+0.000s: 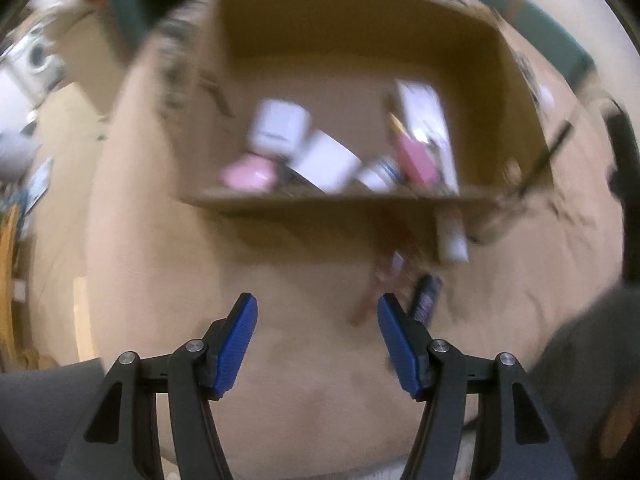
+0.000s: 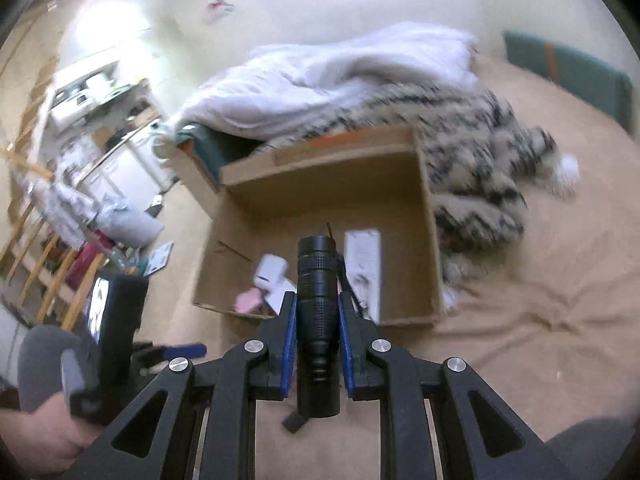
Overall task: Organize rigid objects
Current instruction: 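Grasp the black cable with the left tool while the right tool lifts the flashlight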
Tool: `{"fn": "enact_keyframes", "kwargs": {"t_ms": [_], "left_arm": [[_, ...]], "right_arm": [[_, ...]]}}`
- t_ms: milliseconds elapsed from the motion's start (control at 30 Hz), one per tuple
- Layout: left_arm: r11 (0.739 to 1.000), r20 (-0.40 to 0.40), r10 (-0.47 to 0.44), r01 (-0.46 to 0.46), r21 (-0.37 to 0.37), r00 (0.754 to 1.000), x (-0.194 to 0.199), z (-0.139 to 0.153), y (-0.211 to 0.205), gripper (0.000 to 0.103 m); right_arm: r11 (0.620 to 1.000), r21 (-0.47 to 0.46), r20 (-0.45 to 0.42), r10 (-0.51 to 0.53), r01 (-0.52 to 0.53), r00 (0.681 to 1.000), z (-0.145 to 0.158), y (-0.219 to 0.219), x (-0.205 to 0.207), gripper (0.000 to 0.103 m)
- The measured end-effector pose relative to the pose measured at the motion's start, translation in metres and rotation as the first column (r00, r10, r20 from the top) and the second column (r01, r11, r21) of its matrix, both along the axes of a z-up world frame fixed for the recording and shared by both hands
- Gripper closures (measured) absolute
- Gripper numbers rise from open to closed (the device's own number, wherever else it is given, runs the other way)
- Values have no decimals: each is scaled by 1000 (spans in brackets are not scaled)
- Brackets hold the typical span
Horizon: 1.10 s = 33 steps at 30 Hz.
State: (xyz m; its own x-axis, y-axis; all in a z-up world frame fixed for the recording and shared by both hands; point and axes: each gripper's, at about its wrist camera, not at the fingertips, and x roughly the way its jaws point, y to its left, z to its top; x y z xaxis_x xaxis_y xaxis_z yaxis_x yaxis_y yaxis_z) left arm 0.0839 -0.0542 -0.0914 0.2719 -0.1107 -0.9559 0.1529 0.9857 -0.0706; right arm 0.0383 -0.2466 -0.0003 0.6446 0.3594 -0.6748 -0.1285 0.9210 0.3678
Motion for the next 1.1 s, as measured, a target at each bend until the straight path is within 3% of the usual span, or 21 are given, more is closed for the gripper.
{"fn": "enact_keyframes", "kwargs": {"t_ms": [100, 267, 333, 400, 433, 500, 800, 1100], "left_arm": [[997, -72, -80, 79, -17, 994, -4, -21, -24, 44], [985, -138, -172, 170, -26, 976, -6, -46, -61, 46], [985, -164, -174, 174, -13, 971, -5, -55, -69, 55], [985, -170, -165, 170, 16, 972, -4, -60, -73, 75], [987, -161, -154, 160, 26, 975, -4, -61, -72, 76], [989, -171, -141, 145, 12, 975, -4, -61, -69, 93], [996, -255, -88, 90, -5, 963, -27, -57, -29, 93], [997, -207, -38, 49, 51, 978, -3, -62, -32, 91]], "right_arm": [[999, 30, 24, -16, 15, 1000, 2, -3, 2, 83], [998, 60, -16, -26, 27, 1000, -8, -9, 8, 83], [997, 78, -14, -27, 28, 1000, -7, -12, 8, 83], [995, 96, -19, -27, 29, 999, -8, -15, 8, 83], [994, 103, -21, -28, 30, 999, -9, -16, 9, 83], [993, 117, -24, -28, 31, 999, -9, -17, 9, 83], [991, 134, -52, -20, 27, 998, -13, -16, 13, 83], [993, 112, -61, -14, 21, 998, -14, -12, 12, 83]]}}
